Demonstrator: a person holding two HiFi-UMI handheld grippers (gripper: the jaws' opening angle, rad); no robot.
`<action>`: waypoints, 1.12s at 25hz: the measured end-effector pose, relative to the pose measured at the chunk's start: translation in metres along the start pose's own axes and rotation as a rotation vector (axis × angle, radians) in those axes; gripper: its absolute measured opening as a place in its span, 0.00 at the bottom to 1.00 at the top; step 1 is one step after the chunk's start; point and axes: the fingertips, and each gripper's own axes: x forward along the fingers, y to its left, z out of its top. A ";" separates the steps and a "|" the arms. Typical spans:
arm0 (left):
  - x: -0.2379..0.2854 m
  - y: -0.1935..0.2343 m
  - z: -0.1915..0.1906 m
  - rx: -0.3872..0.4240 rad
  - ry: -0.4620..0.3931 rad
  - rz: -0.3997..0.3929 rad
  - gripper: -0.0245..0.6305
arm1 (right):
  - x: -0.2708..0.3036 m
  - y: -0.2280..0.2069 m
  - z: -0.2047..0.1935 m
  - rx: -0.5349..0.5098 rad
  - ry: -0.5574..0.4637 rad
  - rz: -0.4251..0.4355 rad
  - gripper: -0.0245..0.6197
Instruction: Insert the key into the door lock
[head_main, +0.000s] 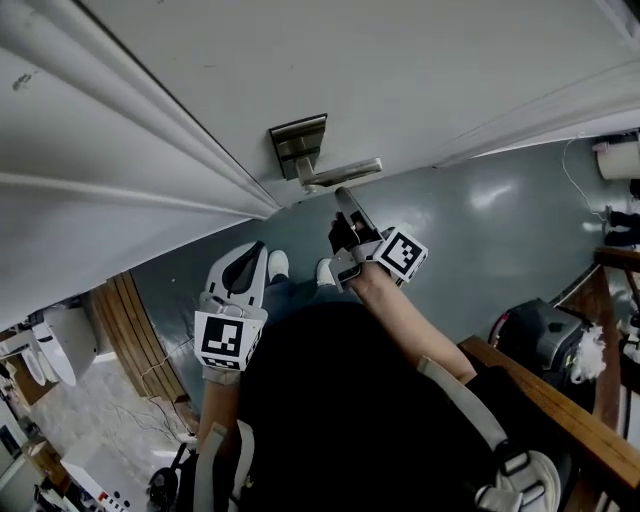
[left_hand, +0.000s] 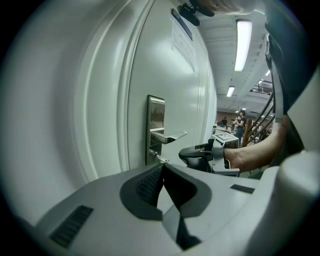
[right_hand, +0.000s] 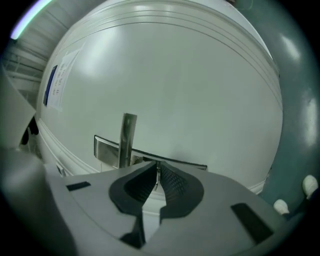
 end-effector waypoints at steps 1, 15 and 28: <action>0.003 -0.006 0.004 0.008 -0.004 -0.017 0.05 | -0.007 0.005 0.007 -0.032 -0.012 0.002 0.09; 0.052 -0.056 0.041 0.082 -0.051 -0.242 0.05 | -0.092 0.052 0.076 -0.622 -0.133 -0.107 0.09; 0.080 -0.093 0.079 0.131 -0.119 -0.383 0.05 | -0.149 0.107 0.104 -1.095 -0.170 -0.307 0.09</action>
